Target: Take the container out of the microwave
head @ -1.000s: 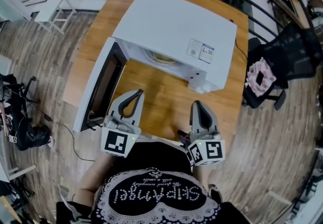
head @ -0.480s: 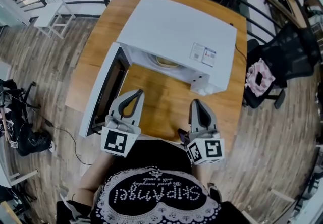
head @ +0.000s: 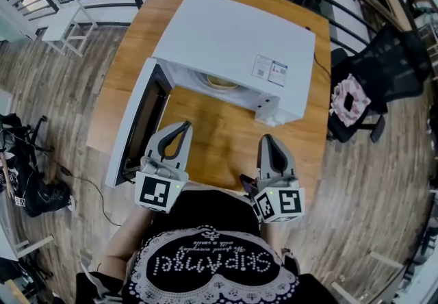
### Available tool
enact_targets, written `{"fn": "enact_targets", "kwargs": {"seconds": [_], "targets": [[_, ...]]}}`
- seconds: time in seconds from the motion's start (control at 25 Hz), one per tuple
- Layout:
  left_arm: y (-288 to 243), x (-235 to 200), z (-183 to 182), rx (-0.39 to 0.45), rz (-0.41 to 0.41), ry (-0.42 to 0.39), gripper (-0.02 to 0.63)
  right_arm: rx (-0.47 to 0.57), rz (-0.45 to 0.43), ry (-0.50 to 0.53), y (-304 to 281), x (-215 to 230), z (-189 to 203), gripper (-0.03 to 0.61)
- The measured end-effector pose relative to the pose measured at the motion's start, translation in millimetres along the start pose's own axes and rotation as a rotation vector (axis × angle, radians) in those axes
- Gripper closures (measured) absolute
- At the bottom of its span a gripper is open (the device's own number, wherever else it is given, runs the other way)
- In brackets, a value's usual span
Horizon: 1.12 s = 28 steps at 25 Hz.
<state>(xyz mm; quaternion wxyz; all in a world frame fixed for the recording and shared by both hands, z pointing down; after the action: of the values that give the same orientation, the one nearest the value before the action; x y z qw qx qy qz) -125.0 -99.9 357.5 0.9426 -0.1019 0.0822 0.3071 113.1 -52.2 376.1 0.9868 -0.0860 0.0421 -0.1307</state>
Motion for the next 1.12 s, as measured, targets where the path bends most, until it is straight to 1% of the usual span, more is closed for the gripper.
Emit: {"fn": "enact_targets", "kwargs": {"seconds": [0.32,0.48,0.56,0.68,0.72,0.76,0.92,1.12], "targets": [[-2.9,-2.1,-3.7,0.003,-0.004,-0.035,0.586,0.002,0.014,0.005,5.5,6.8,1.5,0.543],[-9.3,-5.6,-2.5,-0.064,0.010,-0.093,0.584,0.007,0.022,0.002,6.4,10.5,1.5,0.543],[-12.8,-8.2,-3.5,-0.084,0.022,-0.126,0.583,0.006,0.026,-0.001,7.5,11.5,2.5,0.543],[-16.9,-11.9,-6.9,-0.096,0.024,-0.133,0.577,-0.002,0.037,-0.002,10.4,13.0,5.3,0.543],[-19.6,-12.9,-8.5,-0.098,0.030,-0.149,0.551,-0.004,0.042,-0.004,11.5,13.8,6.3,0.543],[-22.8,-13.5,-10.1,-0.099,0.038,-0.168,0.541,-0.005,0.049,-0.007,12.7,14.7,7.4,0.543],[-37.7,-10.6,-15.1,-0.101,0.076,-0.222,0.532,-0.016,0.083,-0.018,17.1,18.2,11.5,0.543],[-60.0,-7.9,-10.4,-0.142,0.140,-0.243,0.503,-0.010,0.115,-0.029,19.3,21.2,12.3,0.543]]}}
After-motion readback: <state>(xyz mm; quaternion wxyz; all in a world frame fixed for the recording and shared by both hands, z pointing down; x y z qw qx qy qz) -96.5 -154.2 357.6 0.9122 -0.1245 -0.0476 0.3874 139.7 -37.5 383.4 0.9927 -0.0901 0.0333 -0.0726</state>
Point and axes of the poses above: the fingertips, and each gripper's own axes: y backward along the fingers, x to its right, z out of its underside, the point moved 7 cm from there along y, backward along the fingers, and after that the axes turned 14 degrees about y, right-handed, at the moved point
